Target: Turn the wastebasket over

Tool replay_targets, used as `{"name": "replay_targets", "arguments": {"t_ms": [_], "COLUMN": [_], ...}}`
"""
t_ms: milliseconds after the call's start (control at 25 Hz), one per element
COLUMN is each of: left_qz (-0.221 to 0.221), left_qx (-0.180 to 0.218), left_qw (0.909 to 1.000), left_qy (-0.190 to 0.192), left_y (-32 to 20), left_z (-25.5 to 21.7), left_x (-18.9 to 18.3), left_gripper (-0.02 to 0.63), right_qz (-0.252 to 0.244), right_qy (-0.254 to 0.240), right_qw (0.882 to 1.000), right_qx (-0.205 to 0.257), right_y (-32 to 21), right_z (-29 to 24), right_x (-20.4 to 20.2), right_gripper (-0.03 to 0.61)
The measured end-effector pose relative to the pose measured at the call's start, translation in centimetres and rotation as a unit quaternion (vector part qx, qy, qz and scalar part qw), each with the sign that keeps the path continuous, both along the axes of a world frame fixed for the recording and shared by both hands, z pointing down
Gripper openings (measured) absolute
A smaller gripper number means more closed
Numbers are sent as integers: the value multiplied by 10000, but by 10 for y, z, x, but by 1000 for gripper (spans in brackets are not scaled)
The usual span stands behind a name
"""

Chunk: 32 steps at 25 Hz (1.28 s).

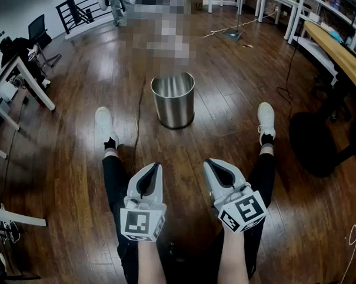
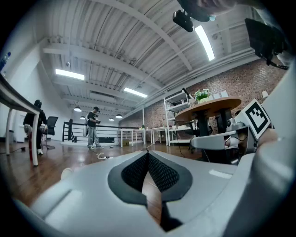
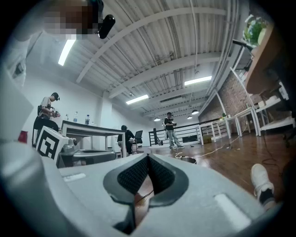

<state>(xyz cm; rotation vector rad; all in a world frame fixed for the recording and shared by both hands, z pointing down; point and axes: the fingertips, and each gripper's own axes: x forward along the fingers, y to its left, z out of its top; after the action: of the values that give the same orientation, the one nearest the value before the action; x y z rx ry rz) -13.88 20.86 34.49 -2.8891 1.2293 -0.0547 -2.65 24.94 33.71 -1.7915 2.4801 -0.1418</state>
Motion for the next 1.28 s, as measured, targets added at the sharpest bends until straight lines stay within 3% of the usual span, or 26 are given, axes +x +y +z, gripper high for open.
{"name": "replay_targets", "arguments": {"t_ms": [200,440,760,920,1280], "left_qz": [-13,177,136,304,178], "left_qx": [-222,-56,-53,-216,-341], "left_qw": [9997,9996,9999,9993,9992], "left_qy": [-57,-212,-66,-76,-100], "left_y": [-49,-92,-161,-186,-236], "left_z": [35,27,14,18,19], "left_x": [24,51,53,61,65], "left_gripper": [17,17,17,17,17], "right_qz": [-225,-21,-215,1,66], "right_qy": [137,-82,122,310,12], "right_qw": [9996,10000,9996,9992,9995], "right_qx": [-42,-1,-104,-245,-323], "right_y": [-51,-107,-167,-183,-228], "right_z": [30,20,21,26,25], "right_x": [16,49,26,33,33], "right_gripper": [-9,-9,-8,-9,-9]}}
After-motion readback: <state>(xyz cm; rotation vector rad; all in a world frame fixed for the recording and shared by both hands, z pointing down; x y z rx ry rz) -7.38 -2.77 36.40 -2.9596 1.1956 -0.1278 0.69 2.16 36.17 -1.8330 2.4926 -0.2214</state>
